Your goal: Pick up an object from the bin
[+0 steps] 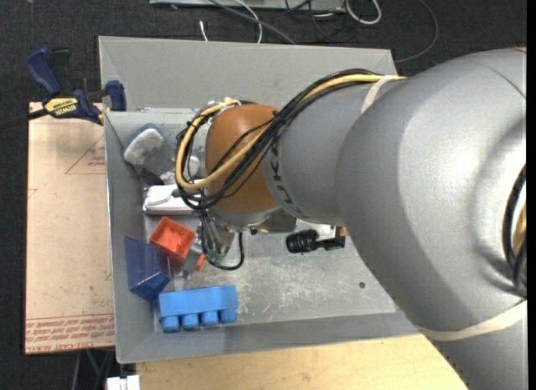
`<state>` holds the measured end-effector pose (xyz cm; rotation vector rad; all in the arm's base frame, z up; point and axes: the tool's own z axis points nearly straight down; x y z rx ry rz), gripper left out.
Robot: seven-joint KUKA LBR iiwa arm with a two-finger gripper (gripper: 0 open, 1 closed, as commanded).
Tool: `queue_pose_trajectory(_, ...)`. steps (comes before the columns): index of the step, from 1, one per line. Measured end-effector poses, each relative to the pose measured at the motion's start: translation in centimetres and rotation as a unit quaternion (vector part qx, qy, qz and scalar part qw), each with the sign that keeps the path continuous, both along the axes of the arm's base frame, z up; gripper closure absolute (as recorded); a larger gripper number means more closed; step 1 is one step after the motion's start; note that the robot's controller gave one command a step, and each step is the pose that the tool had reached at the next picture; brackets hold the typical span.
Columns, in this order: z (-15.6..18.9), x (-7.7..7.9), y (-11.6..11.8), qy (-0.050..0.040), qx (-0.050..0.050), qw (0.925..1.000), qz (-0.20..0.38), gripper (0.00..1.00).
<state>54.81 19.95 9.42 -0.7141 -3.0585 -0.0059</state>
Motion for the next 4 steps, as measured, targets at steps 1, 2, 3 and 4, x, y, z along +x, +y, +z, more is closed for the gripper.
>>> queue_pose_trajectory(1, 2.5, 0.2, 0.1, -0.0035, 0.001, 1.0, 0.001, 1.0)
queue_pose_trajectory(2, 3.0, 0.2, 0.1, -0.0041, 0.001, 1.0, 0.001, 1.0)
queue_pose_trajectory(3, 3.4, 0.2, 0.0, -0.0034, 0.001, 1.0, 0.0, 1.0)
queue_pose_trajectory(4, 4.5, 0.2, 0.0, -0.0031, 0.002, 1.0, 0.0, 1.0)
